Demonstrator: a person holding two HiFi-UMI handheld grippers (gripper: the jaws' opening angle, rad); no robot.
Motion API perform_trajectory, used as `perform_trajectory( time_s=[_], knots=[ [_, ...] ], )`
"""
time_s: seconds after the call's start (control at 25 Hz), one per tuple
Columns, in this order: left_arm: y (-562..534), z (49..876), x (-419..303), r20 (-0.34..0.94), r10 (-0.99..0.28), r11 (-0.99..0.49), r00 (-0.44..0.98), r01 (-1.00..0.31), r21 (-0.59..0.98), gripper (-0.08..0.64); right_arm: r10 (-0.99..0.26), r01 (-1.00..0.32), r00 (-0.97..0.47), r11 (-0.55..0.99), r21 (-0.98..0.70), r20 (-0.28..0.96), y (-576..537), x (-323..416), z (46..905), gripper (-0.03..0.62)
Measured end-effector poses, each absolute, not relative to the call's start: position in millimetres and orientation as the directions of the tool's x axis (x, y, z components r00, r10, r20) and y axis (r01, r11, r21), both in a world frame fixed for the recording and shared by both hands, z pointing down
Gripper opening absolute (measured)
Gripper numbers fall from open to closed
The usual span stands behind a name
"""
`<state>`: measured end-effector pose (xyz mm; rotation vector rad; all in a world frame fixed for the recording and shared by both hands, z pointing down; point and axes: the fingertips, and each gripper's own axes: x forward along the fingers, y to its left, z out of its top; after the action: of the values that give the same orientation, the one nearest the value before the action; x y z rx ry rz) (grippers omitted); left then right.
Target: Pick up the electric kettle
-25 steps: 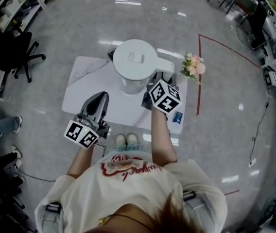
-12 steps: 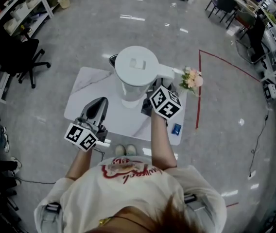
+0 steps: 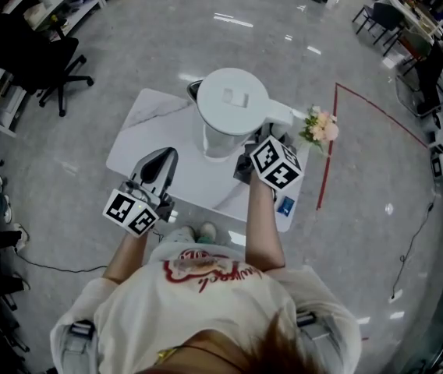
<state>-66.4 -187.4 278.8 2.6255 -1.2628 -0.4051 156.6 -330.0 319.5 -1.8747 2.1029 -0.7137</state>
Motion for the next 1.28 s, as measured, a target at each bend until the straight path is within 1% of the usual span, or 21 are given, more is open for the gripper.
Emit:
perform_trajectory(
  time_s=[0.2, 0.4, 0.68, 0.92, 1.08, 1.28],
  knots=[
    [-166, 279, -64, -0.166, -0.780, -0.624, 0.603, -0.732, 0.273, 0.012, -0.979, -0.870, -0.149, 0.062, -0.489, 0.141, -313, 159, 319, 0.058],
    [-139, 290, -90, -0.205, -0.805, -0.593, 0.556, -0.760, 0.267, 0.014, -0.979, -0.872, -0.171, 0.097, -0.480, 0.112, -289, 135, 327, 0.058],
    [-61, 296, -119, -0.173, -0.811, -0.585, 0.560, -0.766, 0.266, 0.012, -0.977, -0.863, -0.167, 0.080, -0.499, 0.131, -204, 106, 342, 0.058],
    [27, 299, -150, -0.170, -0.806, -0.592, 0.567, -0.767, 0.247, 0.014, -0.980, -0.845, -0.167, 0.084, -0.528, 0.112, -115, 69, 343, 0.058],
    [83, 302, -157, -0.160, -0.795, -0.607, 0.586, -0.755, 0.249, 0.014, -0.979, -0.841, -0.165, 0.076, -0.535, 0.120, -53, 60, 346, 0.058],
    [129, 289, -160, -0.177, -0.792, -0.610, 0.584, -0.754, 0.243, 0.014, -0.977, -0.844, -0.175, 0.084, -0.529, 0.124, -8, 60, 331, 0.058]
  ],
)
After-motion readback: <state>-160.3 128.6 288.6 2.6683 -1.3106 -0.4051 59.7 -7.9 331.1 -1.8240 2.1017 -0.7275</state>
